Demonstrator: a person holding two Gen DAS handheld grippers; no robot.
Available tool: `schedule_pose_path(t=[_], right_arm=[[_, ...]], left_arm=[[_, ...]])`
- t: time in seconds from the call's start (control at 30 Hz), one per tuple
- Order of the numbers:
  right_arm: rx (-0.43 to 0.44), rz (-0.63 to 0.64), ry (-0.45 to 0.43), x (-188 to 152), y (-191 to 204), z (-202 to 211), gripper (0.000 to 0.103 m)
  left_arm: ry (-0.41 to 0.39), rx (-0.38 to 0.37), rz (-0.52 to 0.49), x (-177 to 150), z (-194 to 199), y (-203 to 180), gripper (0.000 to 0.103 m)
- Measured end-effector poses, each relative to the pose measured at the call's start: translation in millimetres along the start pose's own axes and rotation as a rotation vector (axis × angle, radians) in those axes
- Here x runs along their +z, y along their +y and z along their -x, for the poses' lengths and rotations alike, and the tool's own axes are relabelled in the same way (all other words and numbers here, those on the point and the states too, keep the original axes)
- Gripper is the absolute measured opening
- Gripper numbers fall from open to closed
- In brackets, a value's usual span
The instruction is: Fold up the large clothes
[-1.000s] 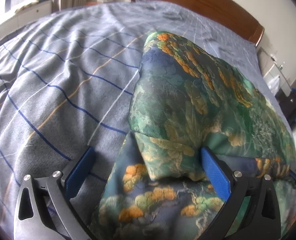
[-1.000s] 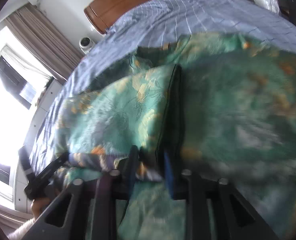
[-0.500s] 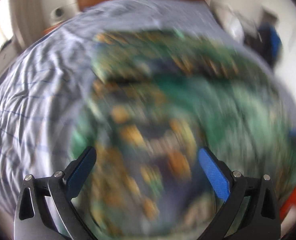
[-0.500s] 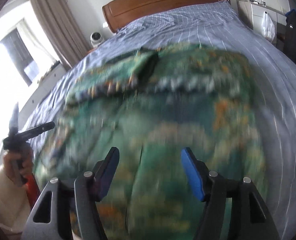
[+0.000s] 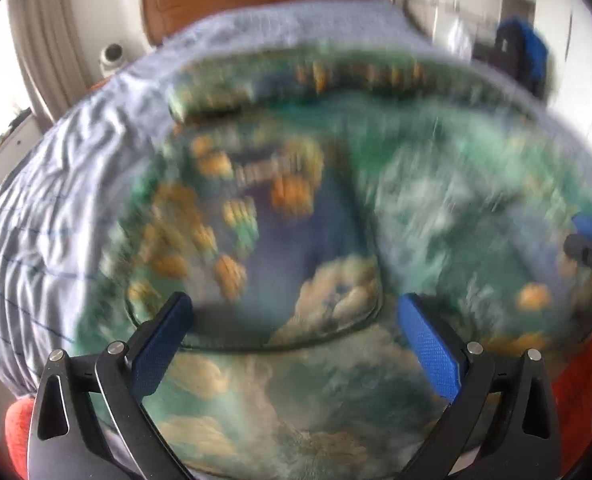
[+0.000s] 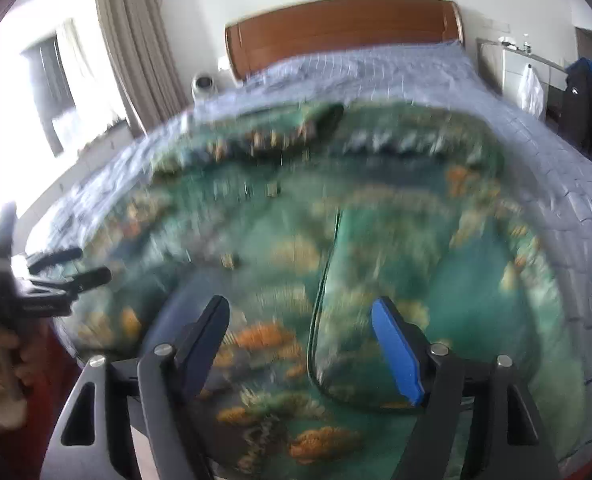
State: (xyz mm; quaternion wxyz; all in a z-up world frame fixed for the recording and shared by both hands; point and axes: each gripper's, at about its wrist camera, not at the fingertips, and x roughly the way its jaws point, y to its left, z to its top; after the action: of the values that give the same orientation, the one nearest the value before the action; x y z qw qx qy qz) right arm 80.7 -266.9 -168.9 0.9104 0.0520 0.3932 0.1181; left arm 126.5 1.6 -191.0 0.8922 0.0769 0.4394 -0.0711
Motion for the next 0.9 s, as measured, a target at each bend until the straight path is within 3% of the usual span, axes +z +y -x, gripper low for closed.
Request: schedule_pose_path(t=[0.07,0.43,0.9], right_arm=[[-0.012,-0.003,0.050,-8.4,0.5,-17.4,0.075],[-0.034,0.030,0.022,-12.9,9.3,-21.4,0.086],[-0.060,0.069,0.010,-16.4,19.2,-27.8,0.094]], left_arm=[[-0.034,0.013,-0.002,-5.4,1.7,-2.8,0.103],[-0.040,0.018,-0.003,-7.7,2.5,-3.5,0.103],[-0.053,0.029,-0.018,-11.7,2.0,-6.5,0.103]])
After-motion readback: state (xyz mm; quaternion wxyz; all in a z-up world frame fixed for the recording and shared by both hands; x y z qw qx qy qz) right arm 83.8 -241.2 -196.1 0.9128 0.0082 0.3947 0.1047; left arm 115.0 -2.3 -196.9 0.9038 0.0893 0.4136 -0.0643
